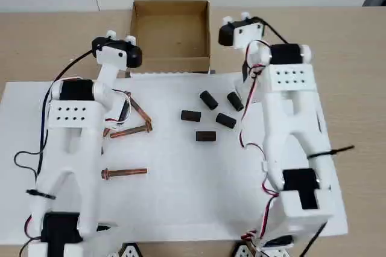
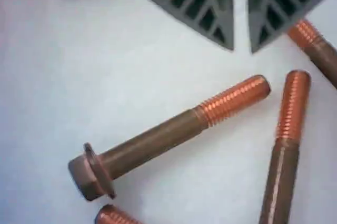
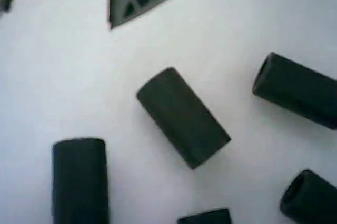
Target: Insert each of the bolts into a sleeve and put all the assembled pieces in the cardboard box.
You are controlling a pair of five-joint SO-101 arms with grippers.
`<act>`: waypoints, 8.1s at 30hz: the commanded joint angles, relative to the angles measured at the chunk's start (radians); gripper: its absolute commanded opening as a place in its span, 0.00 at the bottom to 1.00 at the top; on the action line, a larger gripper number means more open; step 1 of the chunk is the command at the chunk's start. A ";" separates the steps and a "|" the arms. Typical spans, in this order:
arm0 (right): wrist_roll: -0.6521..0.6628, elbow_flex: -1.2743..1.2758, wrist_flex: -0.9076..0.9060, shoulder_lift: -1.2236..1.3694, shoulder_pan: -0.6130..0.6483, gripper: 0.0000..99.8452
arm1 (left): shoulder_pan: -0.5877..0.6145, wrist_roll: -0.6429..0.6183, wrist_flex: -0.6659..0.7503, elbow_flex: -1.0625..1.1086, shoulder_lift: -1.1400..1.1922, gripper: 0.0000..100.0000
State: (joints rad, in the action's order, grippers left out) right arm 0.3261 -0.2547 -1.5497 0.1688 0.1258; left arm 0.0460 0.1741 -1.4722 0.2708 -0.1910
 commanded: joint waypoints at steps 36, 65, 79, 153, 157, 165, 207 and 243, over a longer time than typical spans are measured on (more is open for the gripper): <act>0.216 -0.071 0.295 0.397 0.012 0.15 | -0.005 0.012 -0.018 -0.039 0.017 0.01; 0.077 -0.224 -0.124 0.071 0.022 0.00 | 0.000 0.052 -0.278 -0.363 0.153 0.01; 0.041 -0.224 -0.148 0.067 -0.038 0.00 | 0.005 0.110 -0.279 -0.716 0.651 0.01; 0.046 -0.224 -0.157 -0.091 -0.056 0.00 | -0.005 0.192 -0.281 -1.032 0.764 0.01; 0.044 -0.216 -0.180 -0.163 -0.064 0.00 | -0.058 0.180 -0.281 -0.951 0.595 0.01; -0.026 -0.012 -0.177 -0.366 -0.062 0.00 | -0.112 0.029 -0.279 -0.768 0.331 0.01; -0.319 1.519 0.842 -1.538 0.427 0.00 | -0.196 -0.784 0.730 0.668 -0.896 0.01; -0.249 1.877 1.089 -1.917 0.599 0.00 | -0.377 -0.810 0.862 1.106 -1.626 0.01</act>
State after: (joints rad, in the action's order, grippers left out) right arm 0.0330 1.5865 -0.4787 -1.6233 0.7073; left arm -0.3237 -0.6345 -0.6559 1.3817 -1.8021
